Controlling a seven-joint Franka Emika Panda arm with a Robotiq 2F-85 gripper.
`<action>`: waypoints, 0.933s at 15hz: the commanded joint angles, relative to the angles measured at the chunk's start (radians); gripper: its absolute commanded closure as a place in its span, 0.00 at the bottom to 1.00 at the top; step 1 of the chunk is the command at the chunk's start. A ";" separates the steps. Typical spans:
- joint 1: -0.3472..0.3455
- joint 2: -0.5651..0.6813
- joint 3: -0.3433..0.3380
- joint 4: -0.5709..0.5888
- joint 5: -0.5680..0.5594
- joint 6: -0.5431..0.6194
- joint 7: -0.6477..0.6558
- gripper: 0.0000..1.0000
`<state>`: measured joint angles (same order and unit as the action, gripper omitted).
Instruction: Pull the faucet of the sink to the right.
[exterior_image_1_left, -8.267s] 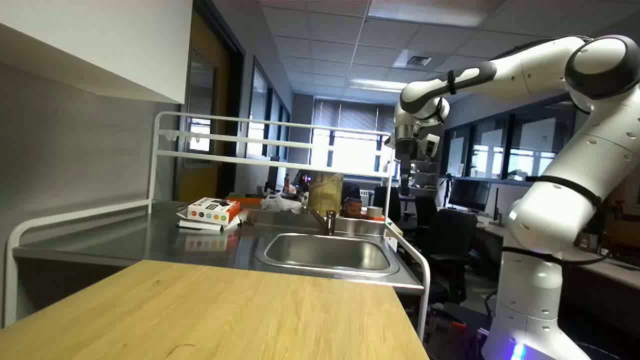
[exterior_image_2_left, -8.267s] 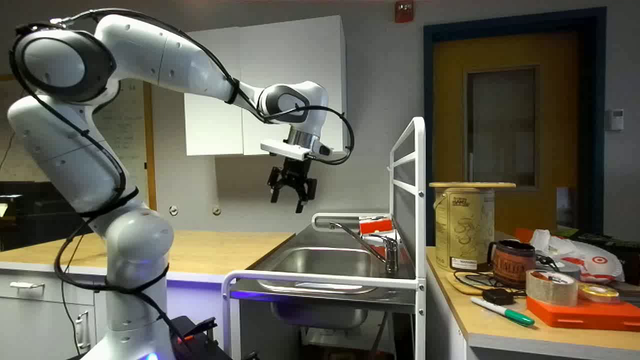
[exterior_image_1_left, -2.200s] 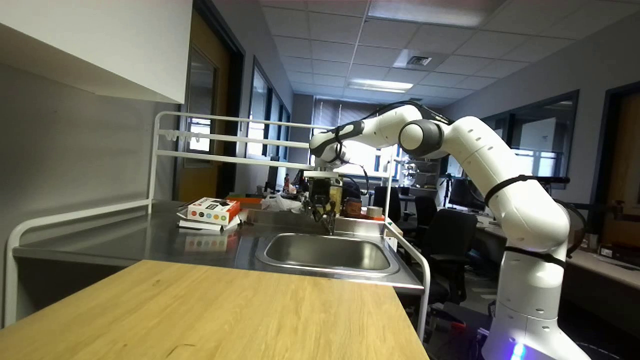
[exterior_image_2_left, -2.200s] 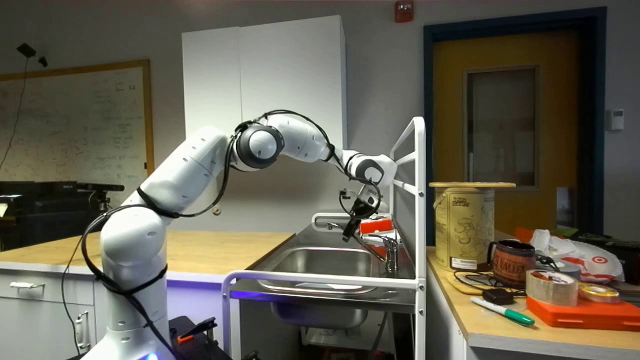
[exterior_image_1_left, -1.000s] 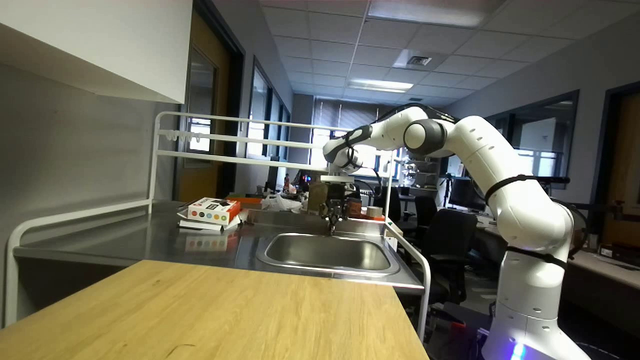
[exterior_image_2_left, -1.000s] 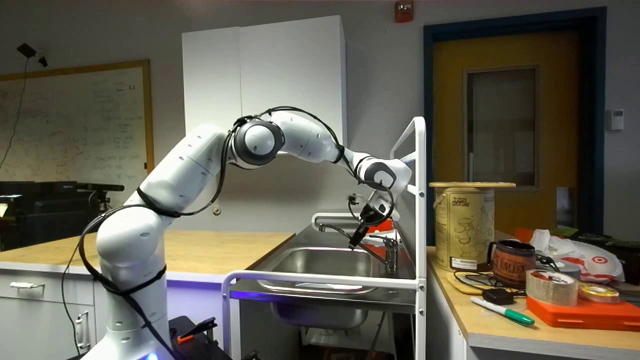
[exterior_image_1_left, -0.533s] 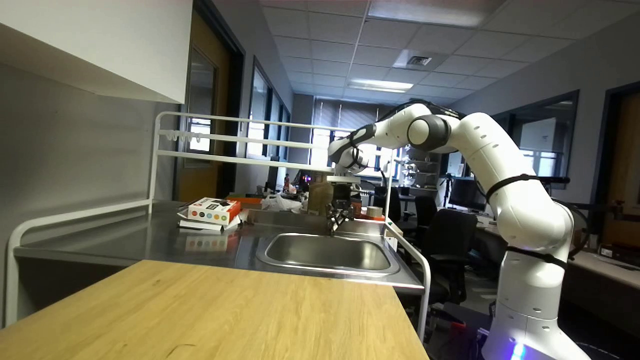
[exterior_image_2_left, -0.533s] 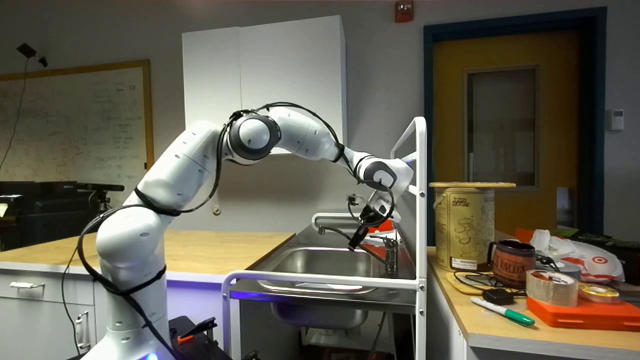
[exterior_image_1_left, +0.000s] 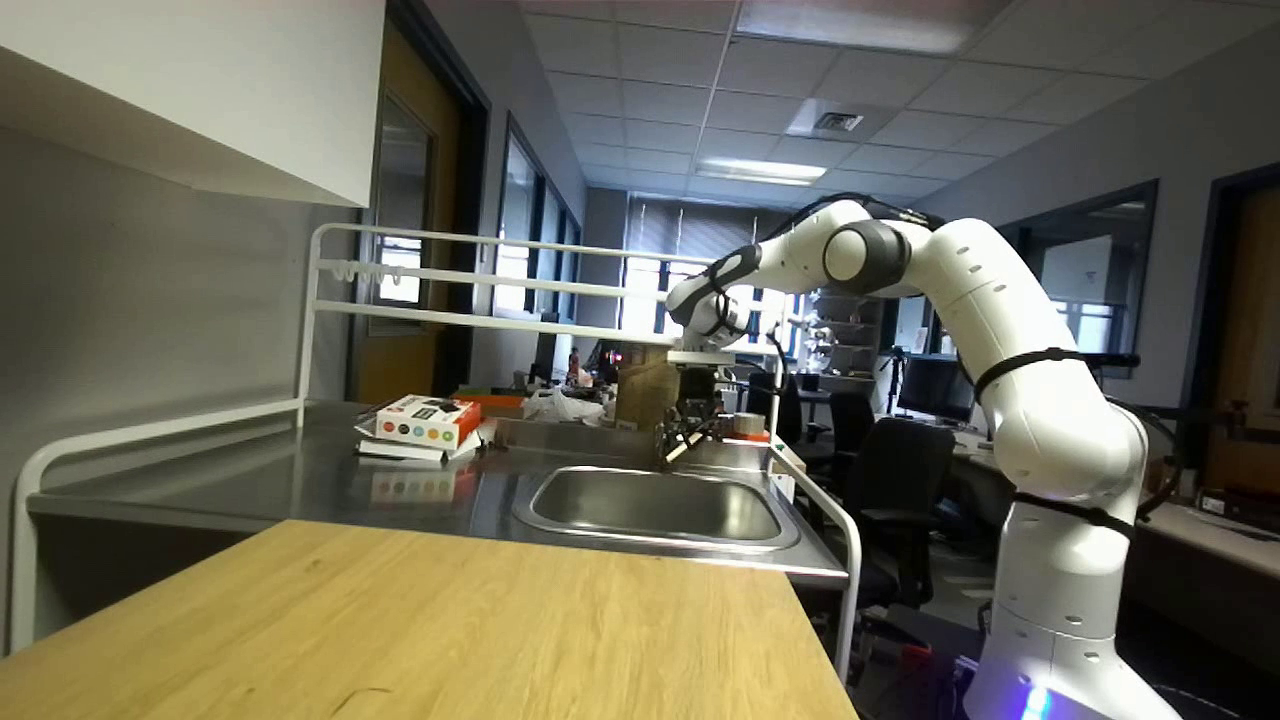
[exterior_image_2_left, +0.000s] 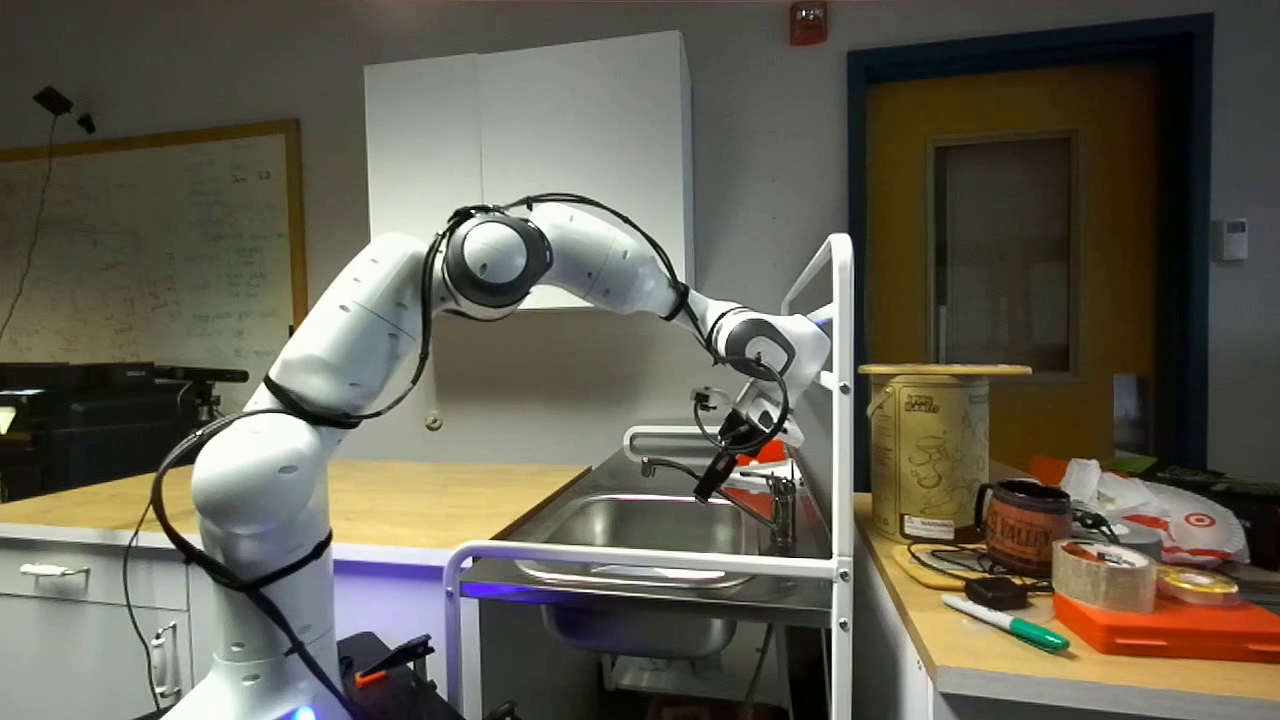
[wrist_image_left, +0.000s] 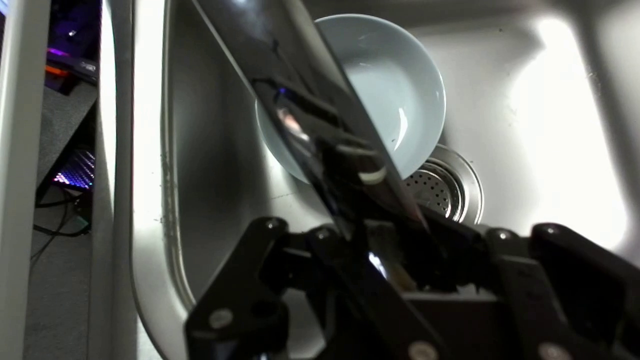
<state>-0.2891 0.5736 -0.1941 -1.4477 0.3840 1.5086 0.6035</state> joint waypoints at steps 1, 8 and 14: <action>-0.016 -0.012 -0.018 -0.008 0.010 -0.012 -0.029 0.95; 0.005 0.006 -0.007 0.027 0.010 -0.025 -0.005 0.96; 0.040 0.018 0.009 0.066 0.005 -0.041 0.015 0.95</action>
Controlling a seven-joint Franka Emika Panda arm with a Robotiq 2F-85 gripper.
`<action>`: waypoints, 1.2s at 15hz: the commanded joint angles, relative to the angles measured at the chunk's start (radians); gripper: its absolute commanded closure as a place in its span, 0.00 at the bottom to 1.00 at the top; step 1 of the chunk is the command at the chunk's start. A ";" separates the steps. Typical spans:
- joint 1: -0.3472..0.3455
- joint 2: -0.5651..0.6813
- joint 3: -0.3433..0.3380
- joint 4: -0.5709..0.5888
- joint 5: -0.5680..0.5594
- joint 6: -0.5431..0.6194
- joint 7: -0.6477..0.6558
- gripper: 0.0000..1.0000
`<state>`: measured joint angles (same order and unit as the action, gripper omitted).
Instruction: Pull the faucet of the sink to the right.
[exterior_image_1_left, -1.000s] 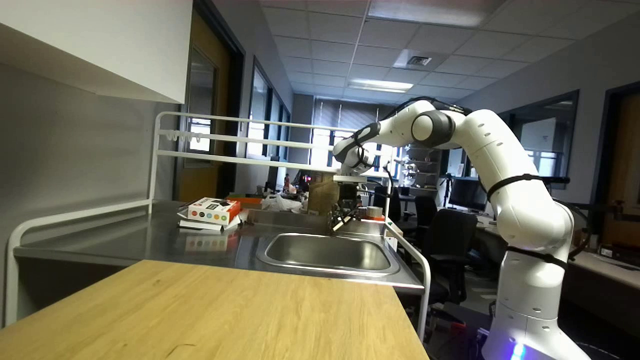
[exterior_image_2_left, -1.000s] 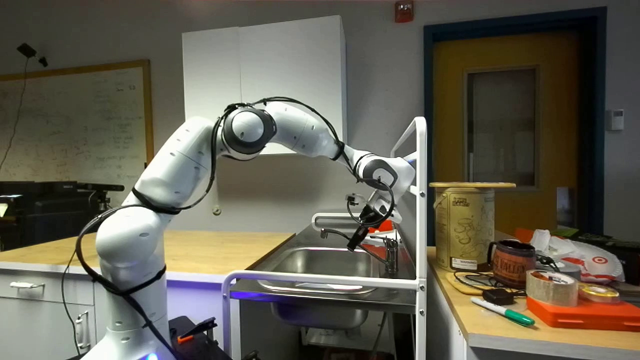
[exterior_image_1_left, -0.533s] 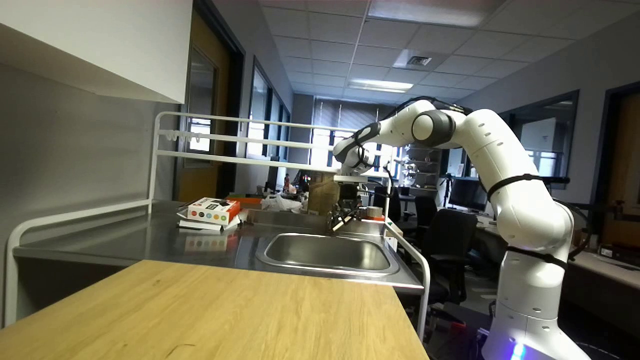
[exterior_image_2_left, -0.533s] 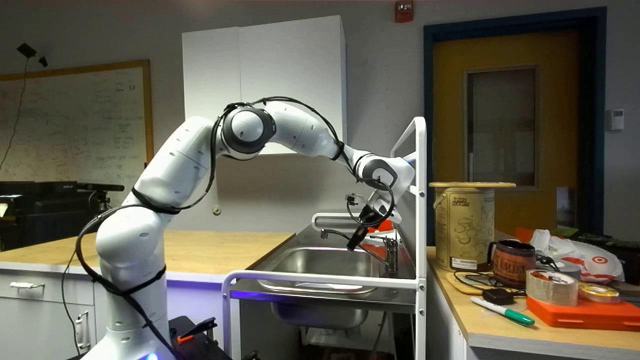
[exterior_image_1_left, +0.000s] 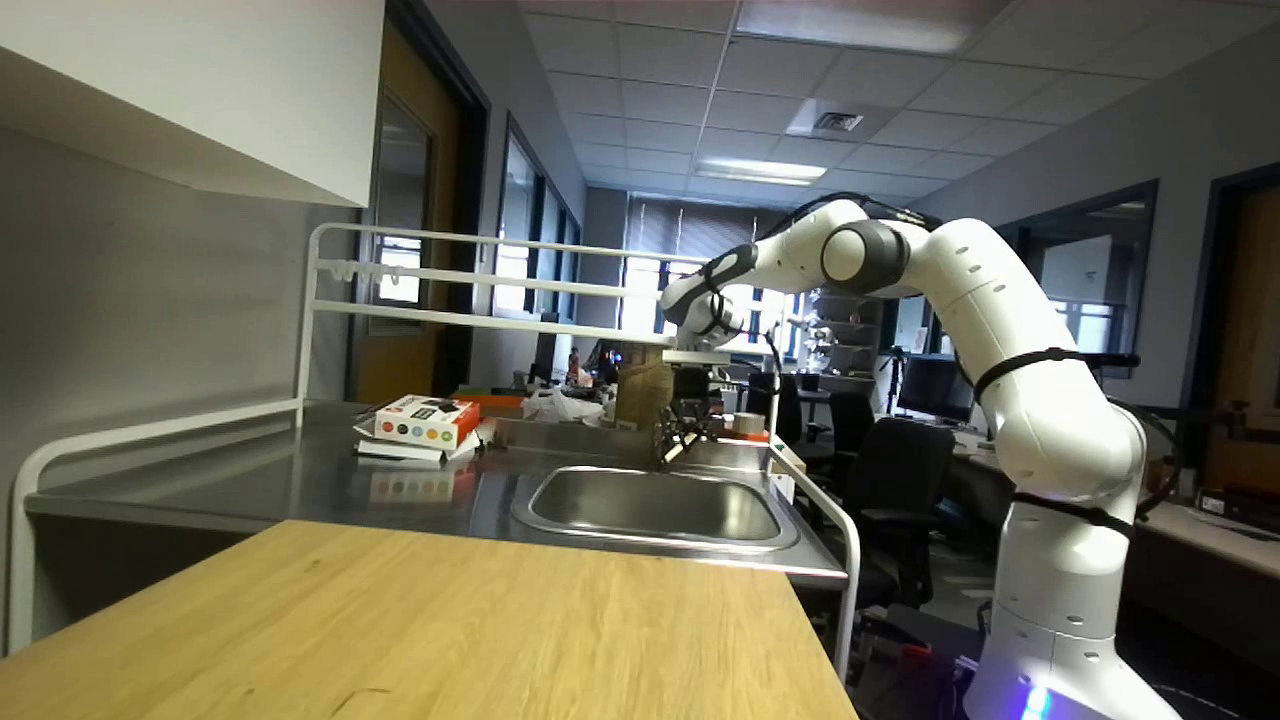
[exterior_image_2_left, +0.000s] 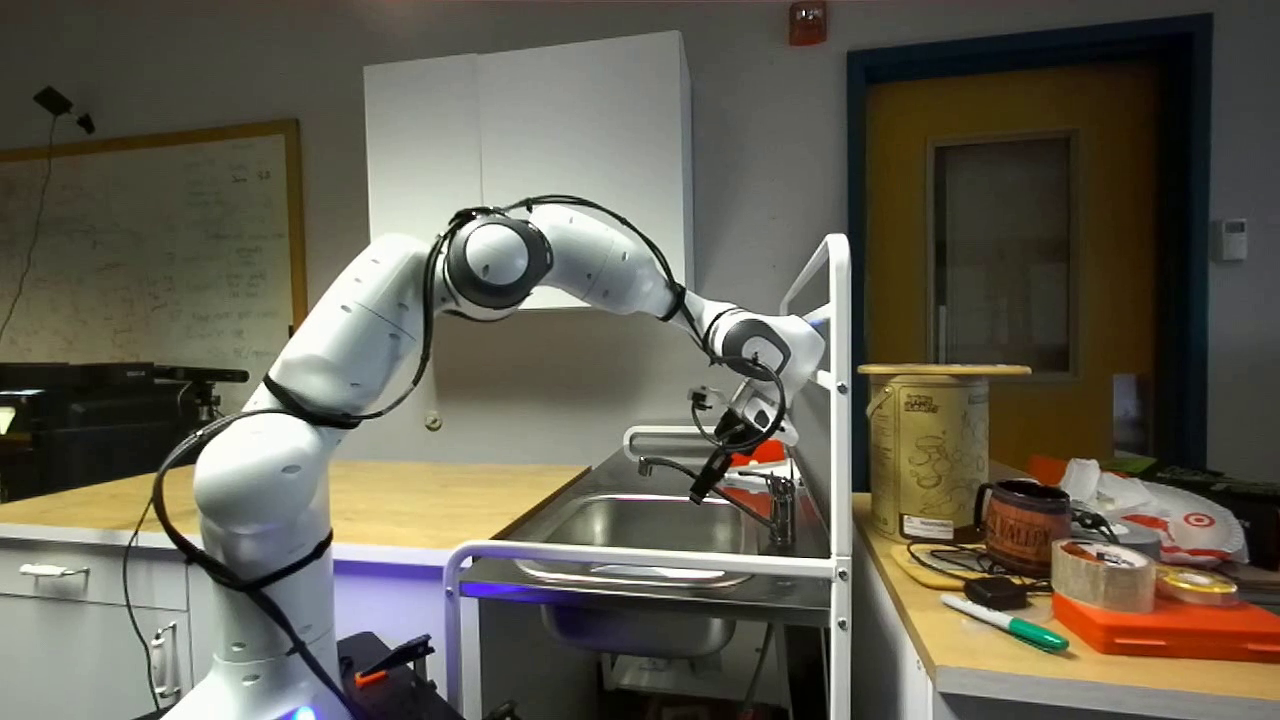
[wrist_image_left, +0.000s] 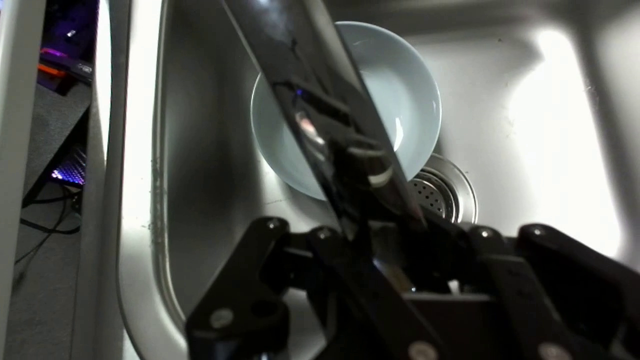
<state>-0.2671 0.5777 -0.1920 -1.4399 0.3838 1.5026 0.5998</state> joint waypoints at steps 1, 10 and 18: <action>0.025 0.018 0.009 0.066 0.004 -0.037 0.020 0.95; 0.039 -0.017 0.016 0.063 0.029 -0.104 0.006 0.38; 0.064 -0.155 0.028 0.020 0.029 -0.140 -0.095 0.00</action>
